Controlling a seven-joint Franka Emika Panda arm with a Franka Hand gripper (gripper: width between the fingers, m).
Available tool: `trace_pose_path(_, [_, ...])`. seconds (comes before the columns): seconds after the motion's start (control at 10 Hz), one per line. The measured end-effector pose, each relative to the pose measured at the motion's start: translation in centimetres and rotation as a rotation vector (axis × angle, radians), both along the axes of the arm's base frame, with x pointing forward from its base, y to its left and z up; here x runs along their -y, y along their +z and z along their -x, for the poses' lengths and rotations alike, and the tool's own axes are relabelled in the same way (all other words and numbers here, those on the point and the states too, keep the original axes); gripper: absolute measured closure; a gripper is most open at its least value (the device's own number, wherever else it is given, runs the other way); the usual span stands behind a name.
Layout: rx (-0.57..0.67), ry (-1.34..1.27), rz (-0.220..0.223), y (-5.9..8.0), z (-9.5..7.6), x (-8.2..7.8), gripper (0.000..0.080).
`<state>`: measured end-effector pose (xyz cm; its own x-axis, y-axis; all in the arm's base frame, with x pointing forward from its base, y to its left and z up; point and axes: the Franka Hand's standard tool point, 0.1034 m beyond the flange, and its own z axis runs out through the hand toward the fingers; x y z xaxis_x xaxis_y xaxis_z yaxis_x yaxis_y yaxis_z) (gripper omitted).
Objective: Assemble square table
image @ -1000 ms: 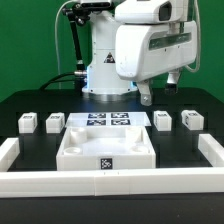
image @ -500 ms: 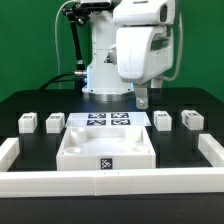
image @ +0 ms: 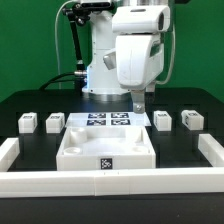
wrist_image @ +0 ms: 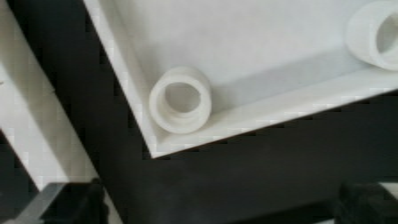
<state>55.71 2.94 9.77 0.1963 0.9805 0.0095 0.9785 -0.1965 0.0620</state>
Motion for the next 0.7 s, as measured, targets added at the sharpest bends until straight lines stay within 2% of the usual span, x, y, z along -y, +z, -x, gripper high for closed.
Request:
trace_pose_path(0.2, [-0.016, 0.145, 0.031, -0.9, 1.2, 0.2, 0.015])
trace_pose_path(0.3, [-0.025, 0.136, 0.032, -1.1, 1.5, 0.7, 0.015])
trace_pose_path(0.6, [-0.025, 0.131, 0.032, -1.2, 1.6, 0.8, 0.015])
trace_pose_path(0.7, [-0.032, 0.143, 0.032, -1.5, 2.5, 0.9, 0.015])
